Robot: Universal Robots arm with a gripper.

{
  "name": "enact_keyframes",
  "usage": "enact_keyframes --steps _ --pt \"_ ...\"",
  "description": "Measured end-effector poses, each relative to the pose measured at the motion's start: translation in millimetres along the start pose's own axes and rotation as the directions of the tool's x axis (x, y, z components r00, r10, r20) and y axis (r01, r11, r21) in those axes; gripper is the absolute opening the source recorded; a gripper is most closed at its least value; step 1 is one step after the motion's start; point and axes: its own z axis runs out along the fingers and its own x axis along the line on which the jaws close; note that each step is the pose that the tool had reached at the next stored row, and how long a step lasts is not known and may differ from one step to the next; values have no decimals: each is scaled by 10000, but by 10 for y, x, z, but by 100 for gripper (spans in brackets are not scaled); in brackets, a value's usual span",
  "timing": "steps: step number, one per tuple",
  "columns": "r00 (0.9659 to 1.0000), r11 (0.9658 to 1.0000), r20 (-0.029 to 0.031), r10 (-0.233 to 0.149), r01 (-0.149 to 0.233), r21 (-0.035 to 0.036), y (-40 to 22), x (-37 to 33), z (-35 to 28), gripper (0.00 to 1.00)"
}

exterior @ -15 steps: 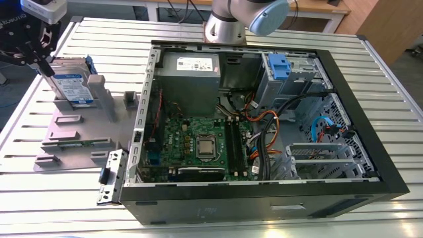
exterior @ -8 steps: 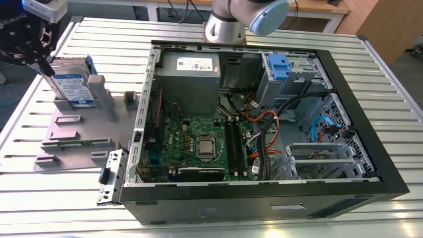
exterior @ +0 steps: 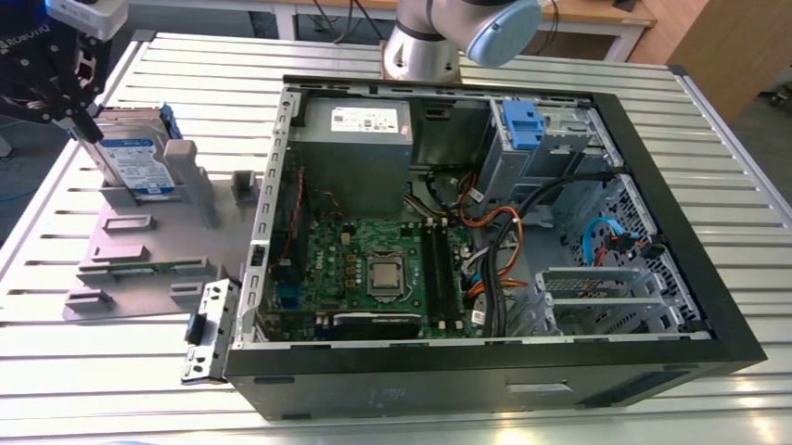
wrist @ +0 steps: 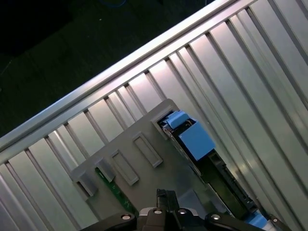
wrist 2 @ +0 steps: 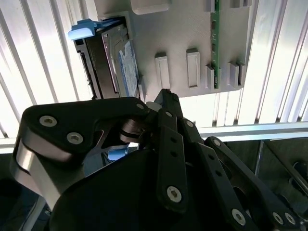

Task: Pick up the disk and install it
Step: 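Pick up the disk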

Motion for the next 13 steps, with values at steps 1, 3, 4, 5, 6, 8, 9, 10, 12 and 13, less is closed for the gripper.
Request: enact_keyframes --steps 1,3,4,5,6,8,9,10,12,13 --pt "10000 10000 2 -63 63 -1 0 0 0 11" --pt "9998 9998 6 -186 186 -3 0 0 0 11" --pt "9997 9997 7 -246 246 -4 0 0 0 11" --pt "9995 9995 9 -304 304 -5 0 0 0 11" --pt "9993 9993 11 -362 362 -7 0 0 0 11" --pt "9989 9989 14 -478 478 -8 0 0 0 11" --pt "9986 9986 16 -534 534 -9 0 0 0 11" --pt "9982 9982 18 -595 595 -10 0 0 0 11" --pt "9975 9975 21 -708 708 -11 0 0 0 11" --pt "9971 9971 22 -764 765 -12 0 0 0 11"
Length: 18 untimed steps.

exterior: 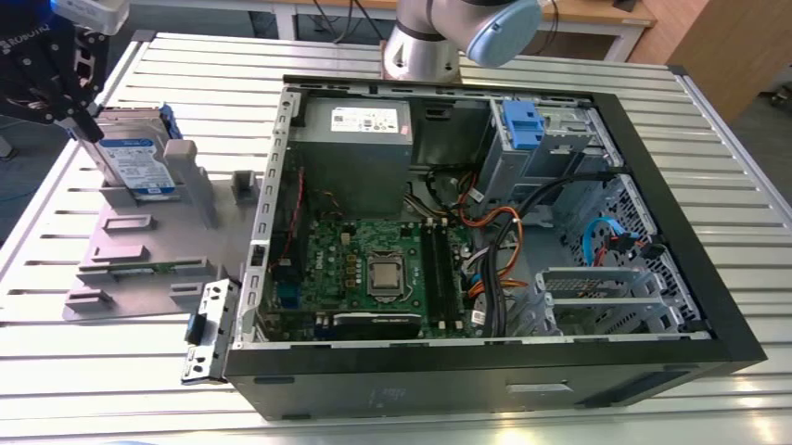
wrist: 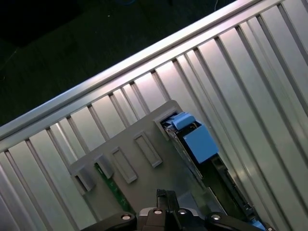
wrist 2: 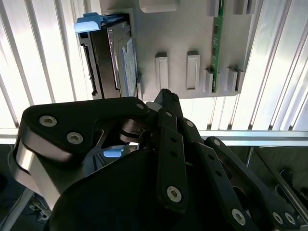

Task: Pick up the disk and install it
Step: 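Pick up the disk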

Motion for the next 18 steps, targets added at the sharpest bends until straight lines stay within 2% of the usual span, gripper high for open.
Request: enact_keyframes --steps 9,18 --pt "9987 9987 15 -501 501 -9 0 0 0 11" --pt "9952 9952 29 -982 982 -16 0 0 0 11"
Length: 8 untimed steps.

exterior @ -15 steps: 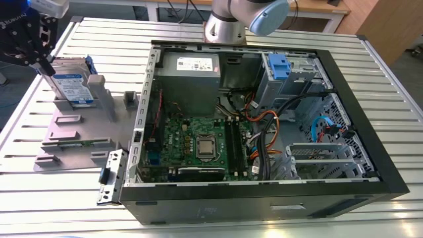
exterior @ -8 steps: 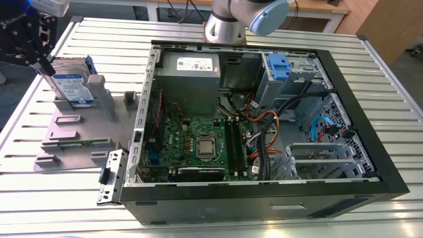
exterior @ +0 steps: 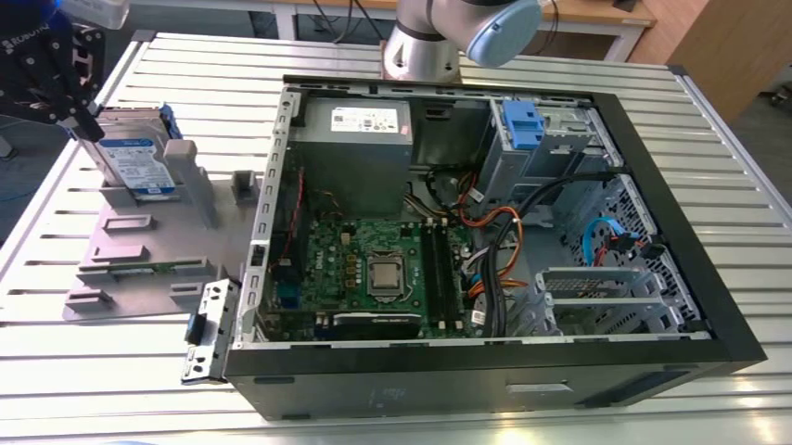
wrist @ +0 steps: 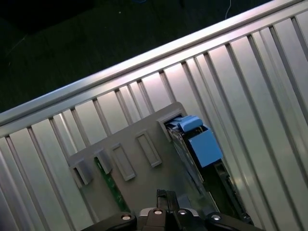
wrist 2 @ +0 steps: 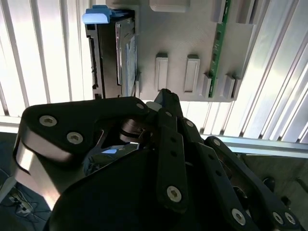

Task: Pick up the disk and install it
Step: 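Pick up the disk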

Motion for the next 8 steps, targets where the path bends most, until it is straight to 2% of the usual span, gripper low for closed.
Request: enact_keyframes --steps 8 --pt "9991 9991 13 -416 416 -6 0 0 0 11"
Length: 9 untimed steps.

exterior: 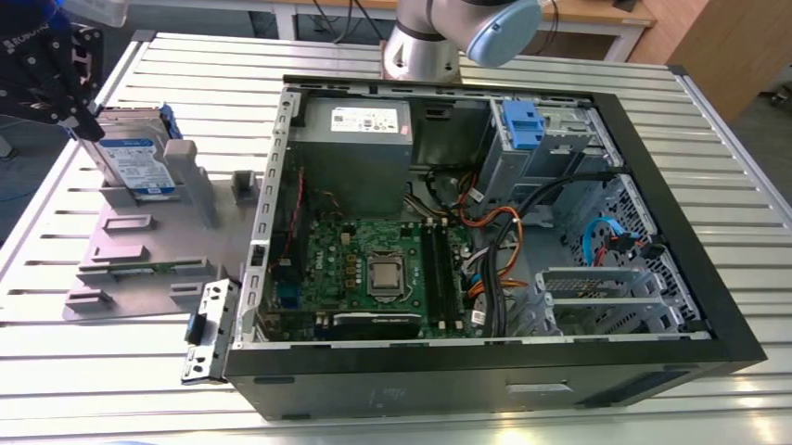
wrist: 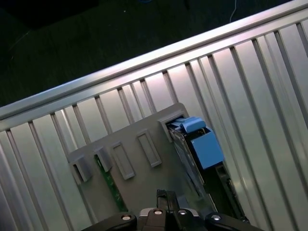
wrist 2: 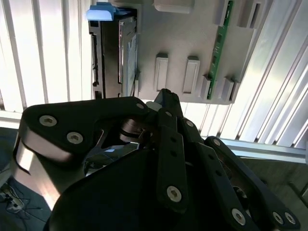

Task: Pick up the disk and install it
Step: 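Pick up the disk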

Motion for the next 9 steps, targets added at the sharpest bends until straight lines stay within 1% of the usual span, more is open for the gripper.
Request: enact_keyframes --steps 9 --pt "9990 9990 13 -445 445 -7 0 0 0 11"
